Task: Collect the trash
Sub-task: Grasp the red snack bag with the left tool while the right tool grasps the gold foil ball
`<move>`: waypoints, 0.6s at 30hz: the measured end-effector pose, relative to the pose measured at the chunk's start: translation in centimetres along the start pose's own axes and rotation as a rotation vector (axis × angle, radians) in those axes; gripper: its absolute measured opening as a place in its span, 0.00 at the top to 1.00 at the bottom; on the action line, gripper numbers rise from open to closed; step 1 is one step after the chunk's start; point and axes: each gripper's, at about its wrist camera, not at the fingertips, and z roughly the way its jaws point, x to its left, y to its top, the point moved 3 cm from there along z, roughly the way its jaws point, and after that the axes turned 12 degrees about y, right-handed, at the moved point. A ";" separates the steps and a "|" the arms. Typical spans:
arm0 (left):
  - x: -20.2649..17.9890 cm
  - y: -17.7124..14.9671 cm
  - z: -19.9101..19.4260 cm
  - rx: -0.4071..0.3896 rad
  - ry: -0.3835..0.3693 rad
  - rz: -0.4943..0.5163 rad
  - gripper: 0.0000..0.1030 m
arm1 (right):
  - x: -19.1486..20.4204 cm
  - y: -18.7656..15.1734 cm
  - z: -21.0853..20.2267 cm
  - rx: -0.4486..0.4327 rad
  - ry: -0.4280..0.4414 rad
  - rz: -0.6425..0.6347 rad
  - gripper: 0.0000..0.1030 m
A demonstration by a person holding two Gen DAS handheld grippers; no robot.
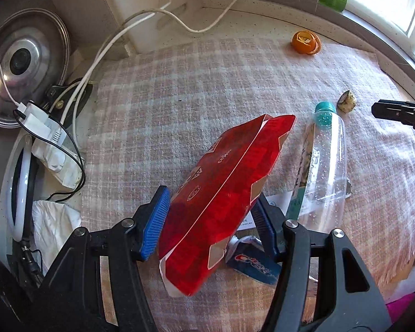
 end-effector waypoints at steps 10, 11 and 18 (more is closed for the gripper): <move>0.5 0.8 1.3 0.001 -0.042 -0.037 0.58 | -1.0 1.5 3.0 0.038 -0.032 -0.018 0.34; 0.5 0.8 1.3 0.001 -0.043 -0.039 0.58 | -1.0 1.6 3.3 0.041 -0.035 -0.026 0.34; 1.1 1.1 1.4 -0.007 -0.053 -0.070 0.64 | -1.0 2.0 4.8 0.059 -0.085 -0.074 0.51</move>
